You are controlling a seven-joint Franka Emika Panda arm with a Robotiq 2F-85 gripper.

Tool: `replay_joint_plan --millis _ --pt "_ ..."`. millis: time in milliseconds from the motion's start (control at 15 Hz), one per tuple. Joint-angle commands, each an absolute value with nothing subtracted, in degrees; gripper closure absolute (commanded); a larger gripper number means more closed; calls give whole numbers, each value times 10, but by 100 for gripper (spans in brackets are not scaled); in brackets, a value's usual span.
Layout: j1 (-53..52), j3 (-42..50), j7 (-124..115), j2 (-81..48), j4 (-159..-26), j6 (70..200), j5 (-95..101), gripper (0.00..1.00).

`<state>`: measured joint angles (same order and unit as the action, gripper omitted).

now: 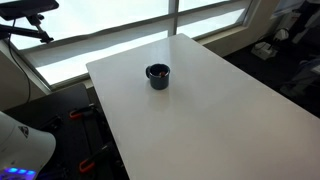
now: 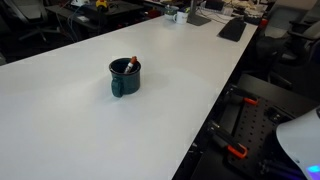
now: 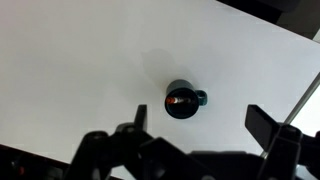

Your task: Remove the red marker from the mug.

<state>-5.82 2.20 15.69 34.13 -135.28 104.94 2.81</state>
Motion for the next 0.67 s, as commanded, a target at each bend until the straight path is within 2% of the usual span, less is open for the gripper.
replay_joint_plan --millis 0,533,600 --pt "-81 12 203 232 -1293 1070 28 0" --pt "-79 -16 278 46 -1208 1091 65 0" --pt "-77 -16 265 85 -1242 1095 48 0"
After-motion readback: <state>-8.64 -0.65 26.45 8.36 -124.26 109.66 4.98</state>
